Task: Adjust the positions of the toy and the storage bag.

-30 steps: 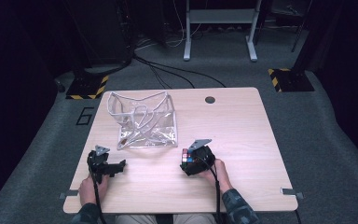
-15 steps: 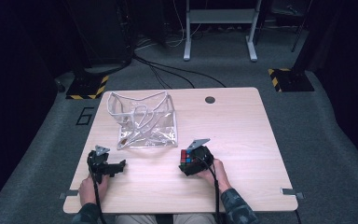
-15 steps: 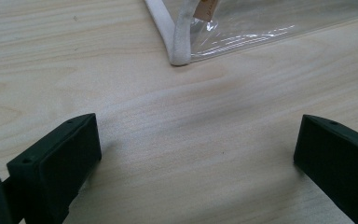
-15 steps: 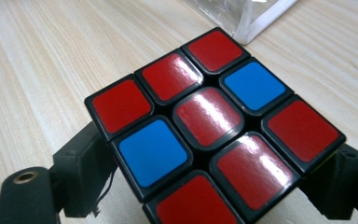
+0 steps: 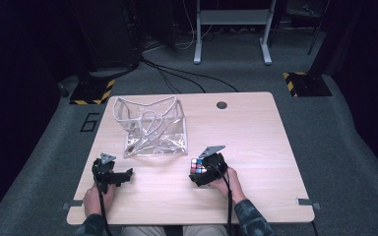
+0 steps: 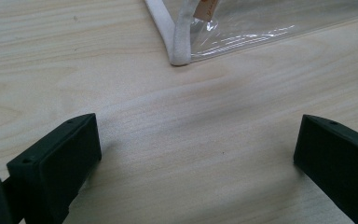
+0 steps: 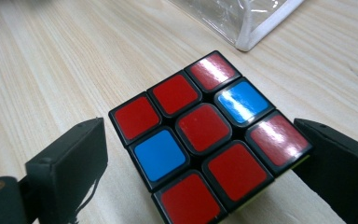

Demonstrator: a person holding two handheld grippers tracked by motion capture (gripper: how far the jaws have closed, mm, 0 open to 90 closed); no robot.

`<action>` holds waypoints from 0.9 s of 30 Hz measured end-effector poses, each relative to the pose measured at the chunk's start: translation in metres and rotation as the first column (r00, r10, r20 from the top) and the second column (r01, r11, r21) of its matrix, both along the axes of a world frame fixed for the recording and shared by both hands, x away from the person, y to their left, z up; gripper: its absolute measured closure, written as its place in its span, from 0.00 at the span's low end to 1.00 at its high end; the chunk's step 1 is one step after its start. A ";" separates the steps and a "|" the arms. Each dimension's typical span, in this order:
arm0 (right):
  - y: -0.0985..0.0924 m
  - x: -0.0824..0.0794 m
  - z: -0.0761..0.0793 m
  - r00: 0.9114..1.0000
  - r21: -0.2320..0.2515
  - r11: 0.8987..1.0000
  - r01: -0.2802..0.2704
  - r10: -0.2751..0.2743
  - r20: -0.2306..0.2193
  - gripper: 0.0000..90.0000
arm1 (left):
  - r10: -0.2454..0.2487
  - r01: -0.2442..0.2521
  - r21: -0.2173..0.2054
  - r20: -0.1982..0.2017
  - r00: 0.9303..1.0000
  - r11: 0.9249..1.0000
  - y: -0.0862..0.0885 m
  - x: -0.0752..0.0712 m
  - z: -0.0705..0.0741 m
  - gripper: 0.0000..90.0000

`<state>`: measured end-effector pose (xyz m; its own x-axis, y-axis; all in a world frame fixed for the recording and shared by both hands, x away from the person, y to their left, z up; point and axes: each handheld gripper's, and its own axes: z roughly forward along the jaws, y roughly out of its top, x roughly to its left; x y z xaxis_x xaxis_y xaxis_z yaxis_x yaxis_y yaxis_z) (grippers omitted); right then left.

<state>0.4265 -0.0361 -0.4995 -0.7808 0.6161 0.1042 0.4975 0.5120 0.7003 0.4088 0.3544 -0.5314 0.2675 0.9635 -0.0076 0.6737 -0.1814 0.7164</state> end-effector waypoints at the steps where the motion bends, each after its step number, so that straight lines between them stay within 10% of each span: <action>1: -0.001 0.000 0.001 1.000 0.005 1.000 -0.002 0.002 0.007 0.03 | -0.001 0.001 0.001 0.002 1.000 1.000 0.000 0.000 0.000 0.00; 20: -0.018 0.005 0.033 0.999 0.020 0.999 0.045 -0.045 0.010 0.03 | 0.053 -0.053 0.004 -0.004 0.999 0.999 -0.013 0.000 0.001 0.00; 27: -0.022 0.010 0.042 0.998 0.007 0.998 0.063 -0.063 0.005 0.04 | 0.056 -0.053 0.041 -0.074 0.996 0.998 -0.010 0.007 0.008 0.01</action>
<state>0.4361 -0.0581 -0.4575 -0.7412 0.6630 0.1047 0.5249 0.4753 0.7061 0.4159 0.3442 -0.5232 0.2150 0.9765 0.0118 0.7348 -0.1697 0.6567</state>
